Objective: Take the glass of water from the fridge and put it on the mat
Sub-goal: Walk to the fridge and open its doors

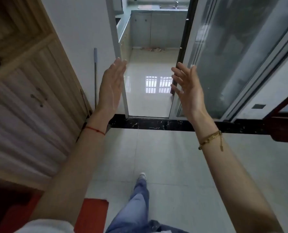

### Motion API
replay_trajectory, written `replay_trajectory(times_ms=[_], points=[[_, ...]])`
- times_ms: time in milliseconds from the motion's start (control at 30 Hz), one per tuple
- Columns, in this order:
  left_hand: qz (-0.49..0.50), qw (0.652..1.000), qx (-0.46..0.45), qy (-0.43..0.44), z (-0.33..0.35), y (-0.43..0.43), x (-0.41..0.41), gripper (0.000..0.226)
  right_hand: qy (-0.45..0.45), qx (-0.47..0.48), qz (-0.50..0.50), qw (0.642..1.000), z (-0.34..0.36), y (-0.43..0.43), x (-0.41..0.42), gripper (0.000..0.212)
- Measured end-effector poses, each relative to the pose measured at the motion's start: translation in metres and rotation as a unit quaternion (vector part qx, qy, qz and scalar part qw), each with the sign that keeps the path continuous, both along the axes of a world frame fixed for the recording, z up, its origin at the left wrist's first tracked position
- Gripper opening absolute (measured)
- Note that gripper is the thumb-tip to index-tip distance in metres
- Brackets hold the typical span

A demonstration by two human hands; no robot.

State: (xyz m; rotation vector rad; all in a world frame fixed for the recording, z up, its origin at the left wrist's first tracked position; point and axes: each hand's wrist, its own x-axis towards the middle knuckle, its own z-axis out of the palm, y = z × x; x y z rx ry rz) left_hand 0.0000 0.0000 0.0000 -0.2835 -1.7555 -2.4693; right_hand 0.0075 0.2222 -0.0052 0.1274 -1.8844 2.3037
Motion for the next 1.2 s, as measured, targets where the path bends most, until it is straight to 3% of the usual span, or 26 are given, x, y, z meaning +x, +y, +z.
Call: replay_trajectory(times_ms=[300, 800, 1200], points=[[0.025, 0.998, 0.045, -0.037, -0.011, -0.014, -0.127, 0.051, -0.027, -0.014, -0.010, 0.999, -0.012, -0.013, -0.123, 0.053], [0.004, 0.997, 0.044, -0.070, -0.014, -0.023, -0.366, 0.050, -0.041, -0.034, -0.043, 0.998, -0.020, -0.027, -0.350, 0.053], [0.009, 0.997, 0.032, -0.065, -0.029, 0.009, -0.577, 0.051, -0.049, -0.041, -0.011, 0.998, -0.035, 0.002, -0.569, 0.052]])
